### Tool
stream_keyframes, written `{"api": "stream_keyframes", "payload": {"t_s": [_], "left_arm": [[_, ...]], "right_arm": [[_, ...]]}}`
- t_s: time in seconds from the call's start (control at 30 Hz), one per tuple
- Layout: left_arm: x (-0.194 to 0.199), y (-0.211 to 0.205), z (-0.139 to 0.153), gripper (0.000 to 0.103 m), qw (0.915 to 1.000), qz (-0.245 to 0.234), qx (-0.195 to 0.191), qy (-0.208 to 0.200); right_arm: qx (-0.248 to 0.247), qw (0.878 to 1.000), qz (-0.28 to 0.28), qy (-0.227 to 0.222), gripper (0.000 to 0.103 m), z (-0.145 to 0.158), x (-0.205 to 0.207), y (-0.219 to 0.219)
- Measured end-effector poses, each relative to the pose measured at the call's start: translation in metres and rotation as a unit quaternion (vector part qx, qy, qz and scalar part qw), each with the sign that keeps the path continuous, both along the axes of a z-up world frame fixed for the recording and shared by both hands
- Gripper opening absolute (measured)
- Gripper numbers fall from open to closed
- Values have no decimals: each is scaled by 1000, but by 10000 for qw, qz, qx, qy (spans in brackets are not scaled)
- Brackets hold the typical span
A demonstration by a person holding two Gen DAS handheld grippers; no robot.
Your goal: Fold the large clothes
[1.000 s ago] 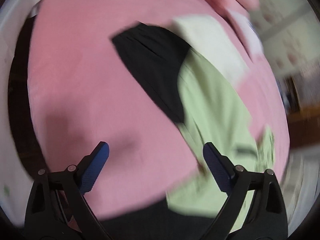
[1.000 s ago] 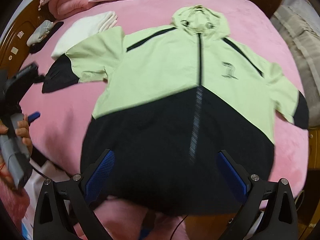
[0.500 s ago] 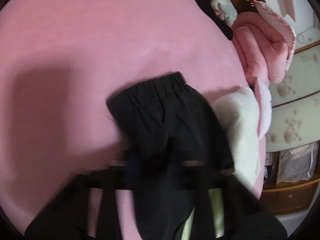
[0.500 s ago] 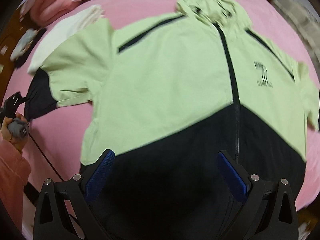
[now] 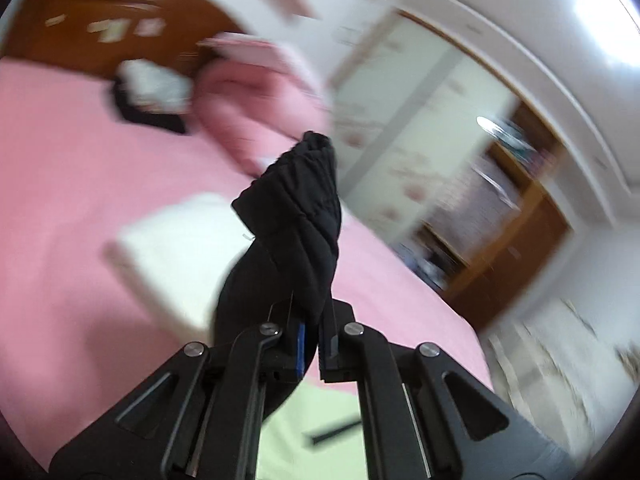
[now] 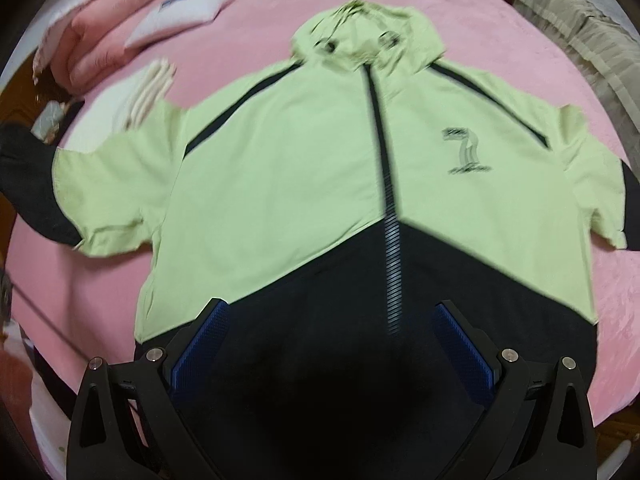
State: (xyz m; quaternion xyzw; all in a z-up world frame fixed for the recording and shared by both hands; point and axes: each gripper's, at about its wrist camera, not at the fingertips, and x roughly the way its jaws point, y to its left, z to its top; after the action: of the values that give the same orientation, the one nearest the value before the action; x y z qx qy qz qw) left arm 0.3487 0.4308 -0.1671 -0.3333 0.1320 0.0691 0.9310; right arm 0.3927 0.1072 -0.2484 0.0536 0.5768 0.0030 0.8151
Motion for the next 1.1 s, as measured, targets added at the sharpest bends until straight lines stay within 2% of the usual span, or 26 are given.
{"api": "stream_keyframes", "payload": {"t_s": [0.07,0.13,0.2,0.27,0.37,0.47,0.5,0.57,0.63,0.67,0.73,0.83,0.9,0.93,1.03,1.07,1.1], "left_arm": [[15,-48,8,1,9979,-626,157,-59],[35,-91,8,1,9946,-1011,226,68],[55,-136,-7,1,9871,-1566,57,343],[66,-175,-25,1,9801,-1885,83,615],[77,-250,-62,1,9653,-2315,351,1160],[95,-309,-119,2,9412,-2693,521,1974],[98,-324,-137,5,9343,-2775,528,2174],[106,-346,-171,21,9161,-3030,518,2574],[119,-359,-190,49,8943,-3318,463,2966],[100,-371,-196,53,8895,-3401,459,3018],[103,-366,-186,63,8915,-3423,573,2912],[90,-347,-156,77,9051,-3107,928,2750],[84,-317,-121,78,9114,-2891,1073,2726],[76,-301,-118,78,9128,-2758,1168,2777],[52,-262,-106,78,9105,-2300,1582,3051],[49,-252,-107,78,9088,-2151,1716,3136],[47,-242,-108,78,9071,-2012,1800,3229]], "right_arm": [[-15,9997,-147,-210,103,6,6,-22],[-26,9989,-299,-347,103,14,5,-51],[-29,9976,-505,-478,103,23,5,-85],[17,9961,-678,-570,103,31,9,-120],[159,9941,-867,-625,103,32,17,-167],[342,9913,-1093,-648,103,21,24,-203],[509,9899,-1167,-627,103,14,27,-215],[859,9864,-1295,-526,103,2,31,-231],[1231,9816,-1407,-394,103,-13,38,-243],[1371,9794,-1447,-324,103,-19,41,-243],[1772,9731,-1461,-192,103,-32,48,-247],[2269,9635,-1422,-56,103,-48,56,-245],[2582,9563,-1366,139,103,-65,64,-238],[2651,9543,-1349,273,103,-75,68,-233],[2323,9574,-1540,748,100,-103,75,-214],[2199,9595,-1559,819,96,-109,76,-211],[2005,9634,-1567,848,85,-112,77,-207]]}}
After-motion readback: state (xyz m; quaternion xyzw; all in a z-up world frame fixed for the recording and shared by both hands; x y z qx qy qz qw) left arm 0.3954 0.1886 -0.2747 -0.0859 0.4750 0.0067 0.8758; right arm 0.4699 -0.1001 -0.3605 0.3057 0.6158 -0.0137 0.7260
